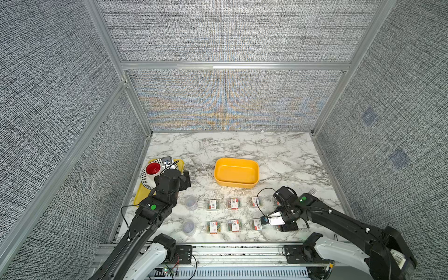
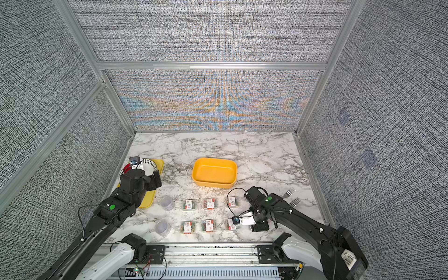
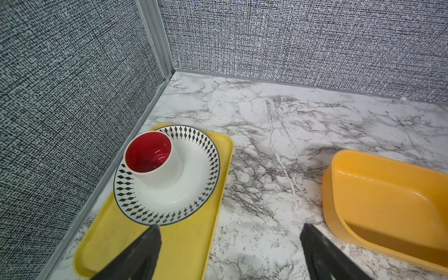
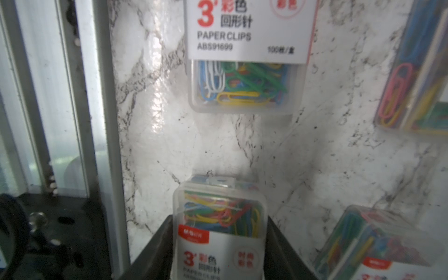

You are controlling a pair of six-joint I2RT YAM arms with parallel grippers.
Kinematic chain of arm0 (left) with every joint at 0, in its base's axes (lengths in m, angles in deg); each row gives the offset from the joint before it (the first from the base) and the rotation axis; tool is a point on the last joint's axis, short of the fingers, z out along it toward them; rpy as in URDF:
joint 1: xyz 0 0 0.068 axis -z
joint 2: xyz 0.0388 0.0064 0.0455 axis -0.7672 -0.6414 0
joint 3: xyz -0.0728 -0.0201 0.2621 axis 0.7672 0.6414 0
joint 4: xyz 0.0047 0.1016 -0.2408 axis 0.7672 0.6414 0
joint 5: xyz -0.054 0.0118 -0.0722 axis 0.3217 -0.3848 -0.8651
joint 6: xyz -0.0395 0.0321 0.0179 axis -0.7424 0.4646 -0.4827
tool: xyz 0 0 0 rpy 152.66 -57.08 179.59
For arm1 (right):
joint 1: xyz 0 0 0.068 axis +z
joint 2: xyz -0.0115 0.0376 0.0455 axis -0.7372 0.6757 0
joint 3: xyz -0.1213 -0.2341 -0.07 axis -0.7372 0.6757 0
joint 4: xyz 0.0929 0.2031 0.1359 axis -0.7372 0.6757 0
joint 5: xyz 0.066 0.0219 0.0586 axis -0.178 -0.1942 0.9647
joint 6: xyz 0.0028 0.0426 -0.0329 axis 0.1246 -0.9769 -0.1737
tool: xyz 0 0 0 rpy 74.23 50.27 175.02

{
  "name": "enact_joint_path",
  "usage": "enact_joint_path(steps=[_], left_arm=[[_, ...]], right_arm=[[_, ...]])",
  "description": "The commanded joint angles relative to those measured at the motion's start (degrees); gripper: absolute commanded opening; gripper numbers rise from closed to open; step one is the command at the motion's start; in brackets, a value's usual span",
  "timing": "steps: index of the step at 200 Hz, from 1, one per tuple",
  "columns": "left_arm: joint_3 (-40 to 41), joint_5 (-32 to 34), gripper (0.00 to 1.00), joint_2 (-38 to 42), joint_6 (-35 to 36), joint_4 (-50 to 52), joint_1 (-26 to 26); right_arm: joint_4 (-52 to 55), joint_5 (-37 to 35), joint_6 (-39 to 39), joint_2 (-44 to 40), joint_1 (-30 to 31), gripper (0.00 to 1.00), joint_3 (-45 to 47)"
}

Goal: Take the paper clips out of the storage box
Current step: Place the boxed paper clips at the center of the board.

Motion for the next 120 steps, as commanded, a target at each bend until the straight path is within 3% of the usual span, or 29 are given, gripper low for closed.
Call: enact_joint_path(steps=[1,120], left_arm=[[-0.01,-0.15,0.93,0.04,0.25,-1.4,-0.07],[-0.02,0.46,0.93,0.51,0.27,-1.23,-0.14]], right_arm=[[0.36,0.52,-0.34,0.19,0.01,0.44,-0.07],[0.11,-0.63,-1.3,1.19,0.03,0.63,-0.05]])
